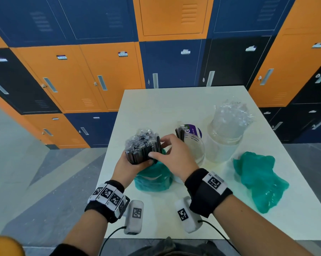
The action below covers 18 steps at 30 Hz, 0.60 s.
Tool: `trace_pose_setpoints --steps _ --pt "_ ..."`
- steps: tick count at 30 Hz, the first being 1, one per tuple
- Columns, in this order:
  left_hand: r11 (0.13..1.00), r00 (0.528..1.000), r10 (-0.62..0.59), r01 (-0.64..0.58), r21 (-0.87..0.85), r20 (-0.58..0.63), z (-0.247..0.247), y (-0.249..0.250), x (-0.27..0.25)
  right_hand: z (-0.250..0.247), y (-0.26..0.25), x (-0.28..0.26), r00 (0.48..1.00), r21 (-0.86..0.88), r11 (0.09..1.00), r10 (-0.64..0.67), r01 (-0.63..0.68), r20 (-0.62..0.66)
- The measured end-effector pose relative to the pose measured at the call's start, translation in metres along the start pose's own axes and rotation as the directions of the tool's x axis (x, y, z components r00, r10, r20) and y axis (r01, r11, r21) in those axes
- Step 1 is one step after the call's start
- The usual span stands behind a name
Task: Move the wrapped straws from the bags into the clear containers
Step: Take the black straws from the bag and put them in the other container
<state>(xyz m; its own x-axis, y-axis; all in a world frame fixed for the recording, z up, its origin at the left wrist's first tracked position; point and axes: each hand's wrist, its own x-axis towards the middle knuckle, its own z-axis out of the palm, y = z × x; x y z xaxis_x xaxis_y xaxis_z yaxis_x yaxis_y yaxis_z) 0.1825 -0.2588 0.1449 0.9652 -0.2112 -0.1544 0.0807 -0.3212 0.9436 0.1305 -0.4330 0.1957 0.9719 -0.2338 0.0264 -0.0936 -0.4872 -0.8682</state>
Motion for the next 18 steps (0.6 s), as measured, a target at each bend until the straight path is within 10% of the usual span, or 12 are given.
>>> trace_pose_setpoints --steps 18 --pt "1.0 1.0 0.001 -0.001 0.03 0.024 -0.007 -0.005 0.0 0.009 -0.003 0.004 0.995 -0.022 0.999 -0.042 0.041 -0.086"
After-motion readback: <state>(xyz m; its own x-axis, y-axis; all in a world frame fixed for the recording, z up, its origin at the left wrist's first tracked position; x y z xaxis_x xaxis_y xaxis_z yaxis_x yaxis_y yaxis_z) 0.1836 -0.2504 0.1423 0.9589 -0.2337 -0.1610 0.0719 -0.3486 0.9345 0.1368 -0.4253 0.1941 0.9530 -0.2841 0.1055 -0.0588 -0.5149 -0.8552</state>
